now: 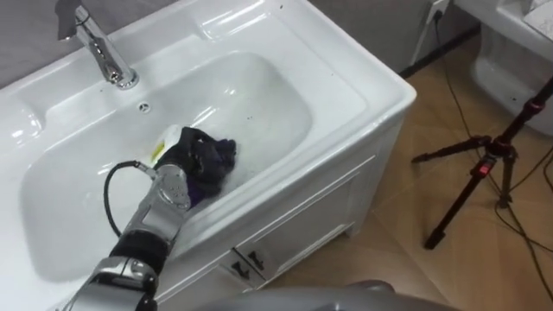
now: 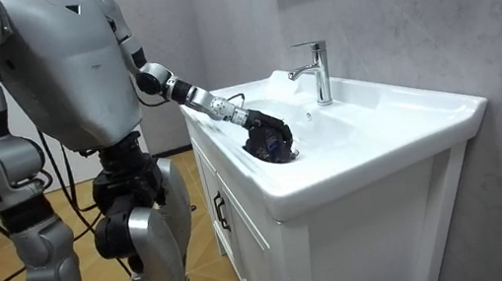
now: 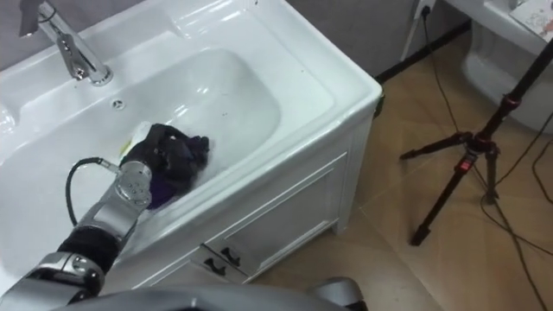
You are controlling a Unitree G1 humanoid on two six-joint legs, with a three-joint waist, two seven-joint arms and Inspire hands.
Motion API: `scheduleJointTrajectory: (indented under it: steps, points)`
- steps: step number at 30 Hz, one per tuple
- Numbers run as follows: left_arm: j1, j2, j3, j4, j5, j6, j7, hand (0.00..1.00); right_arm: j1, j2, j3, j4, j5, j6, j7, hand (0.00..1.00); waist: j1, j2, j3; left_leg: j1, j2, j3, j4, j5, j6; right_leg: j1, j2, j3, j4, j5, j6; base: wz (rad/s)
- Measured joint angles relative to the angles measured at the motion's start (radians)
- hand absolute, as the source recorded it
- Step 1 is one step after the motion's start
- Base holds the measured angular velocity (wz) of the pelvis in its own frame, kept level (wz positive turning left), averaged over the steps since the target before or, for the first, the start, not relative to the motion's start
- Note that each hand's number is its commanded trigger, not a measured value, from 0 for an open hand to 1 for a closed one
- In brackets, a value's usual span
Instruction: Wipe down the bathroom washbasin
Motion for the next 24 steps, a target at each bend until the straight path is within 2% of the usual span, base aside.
scheduleJointTrajectory:
  steps: [1, 3, 5, 8, 10, 14, 20, 23, 24]
  points:
    - [0.013, 0.005, 0.016, 0.009, 0.001, -0.002, 0.008, 1.0, 0.001, -0.001, 0.0, -0.005, -0.001, -0.001, 0.001, 0.0, 0.005, 0.004, -0.003, 0.001, 0.0, 0.0, 0.0, 0.0, 0.0, 0.001, 0.0, 0.001, 0.0, 0.0, 0.001, 0.0]
    - [0.013, 0.005, 0.036, 0.046, 0.025, -0.007, 0.022, 1.0, 0.001, -0.001, -0.007, -0.005, -0.012, 0.0, 0.012, 0.0, 0.023, 0.011, -0.0052, 0.009, 0.0, 0.0, 0.0, 0.0, 0.0, 0.006, 0.001, 0.004, 0.0, 0.0, 0.001, -0.02]
    - [0.017, 0.006, 0.061, 0.068, 0.062, -0.008, 0.029, 1.0, 0.001, -0.001, -0.022, -0.002, -0.031, -0.001, 0.023, 0.0, 0.027, 0.016, -0.0062, 0.018, 0.0, 0.0, 0.0, 0.0, 0.0, 0.016, 0.001, 0.002, -0.001, -0.001, 0.001, 0.02]
    - [0.036, 0.006, 0.113, 0.075, 0.09, -0.011, 0.039, 1.0, 0.0, -0.001, -0.041, -0.004, -0.03, -0.001, 0.025, 0.0, 0.042, 0.024, -0.0056, 0.021, 0.003, -0.001, 0.001, 0.0, 0.0, 0.015, -0.002, 0.001, 0.004, -0.001, 0.001, 0.0]
    - [0.039, 0.007, 0.125, 0.078, 0.096, -0.012, 0.046, 1.0, -0.002, -0.001, -0.058, -0.005, -0.033, -0.001, 0.027, 0.0, 0.05, 0.024, -0.0056, 0.019, 0.004, -0.001, 0.001, 0.0, 0.0, 0.014, -0.002, -0.002, 0.005, -0.002, 0.0, 0.05]
    - [0.041, 0.015, 0.147, 0.085, 0.177, -0.013, 0.048, 1.0, -0.018, -0.005, -0.08, -0.005, -0.042, -0.005, 0.018, 0.0, 0.053, 0.025, -0.0053, 0.019, 0.004, -0.005, 0.002, 0.0, 0.0, 0.014, 0.002, -0.003, 0.003, -0.002, 0.0, 0.01]
    - [0.051, 0.055, 0.153, 0.079, 0.284, -0.012, 0.045, 1.0, -0.028, -0.013, -0.098, -0.006, -0.101, -0.013, 0.022, 0.0, 0.053, 0.039, -0.0059, 0.0, 0.003, -0.007, 0.003, 0.0, 0.0, -0.004, 0.003, -0.006, 0.002, 0.0, -0.002, -0.01]
    - [0.051, 0.09, 0.153, 0.074, 0.319, -0.003, 0.038, 1.0, -0.028, -0.022, -0.108, -0.013, -0.103, -0.013, 0.023, 0.0, 0.069, 0.059, -0.0148, -0.02, 0.003, -0.019, 0.004, 0.0, 0.0, -0.026, 0.003, -0.011, 0.004, 0.001, -0.003, -0.05]
    - [0.051, 0.108, 0.153, 0.074, 0.342, 0.0, 0.038, 1.0, -0.028, -0.027, -0.11, -0.013, -0.103, -0.012, 0.023, 0.0, 0.079, 0.059, -0.0126, -0.028, 0.003, -0.034, 0.004, 0.0, 0.0, -0.032, 0.003, -0.013, 0.005, 0.003, -0.004, 0.04]
